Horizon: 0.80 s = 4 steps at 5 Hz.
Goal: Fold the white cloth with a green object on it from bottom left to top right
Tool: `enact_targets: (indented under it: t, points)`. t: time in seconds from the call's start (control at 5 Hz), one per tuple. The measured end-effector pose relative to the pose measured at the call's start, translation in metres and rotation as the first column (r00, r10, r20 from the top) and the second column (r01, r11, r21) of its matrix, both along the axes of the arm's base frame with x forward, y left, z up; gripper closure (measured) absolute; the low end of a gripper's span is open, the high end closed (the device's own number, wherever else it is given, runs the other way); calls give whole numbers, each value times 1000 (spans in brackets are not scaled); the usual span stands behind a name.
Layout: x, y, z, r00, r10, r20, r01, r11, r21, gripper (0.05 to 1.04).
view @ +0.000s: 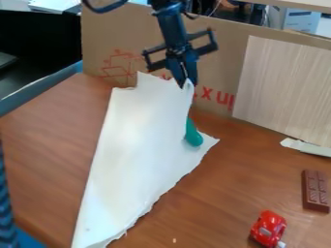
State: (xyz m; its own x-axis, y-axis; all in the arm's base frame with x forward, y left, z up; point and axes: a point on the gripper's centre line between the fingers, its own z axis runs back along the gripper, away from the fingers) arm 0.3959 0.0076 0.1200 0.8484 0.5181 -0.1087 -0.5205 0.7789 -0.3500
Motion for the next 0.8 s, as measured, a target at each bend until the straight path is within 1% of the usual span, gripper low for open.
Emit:
enact_targets:
  t: [0.2,0.4,0.6,0.8]
  points:
    - [-5,0,-12,1000,-17,-1,17,1000,11,627]
    - [-10,-5,1,998,-52,25,52,998,-18,328]
    - [-20,4,39,994,-70,86,77,994,-82,97]
    - [-40,42,82,976,-158,150,168,984,-60,83]
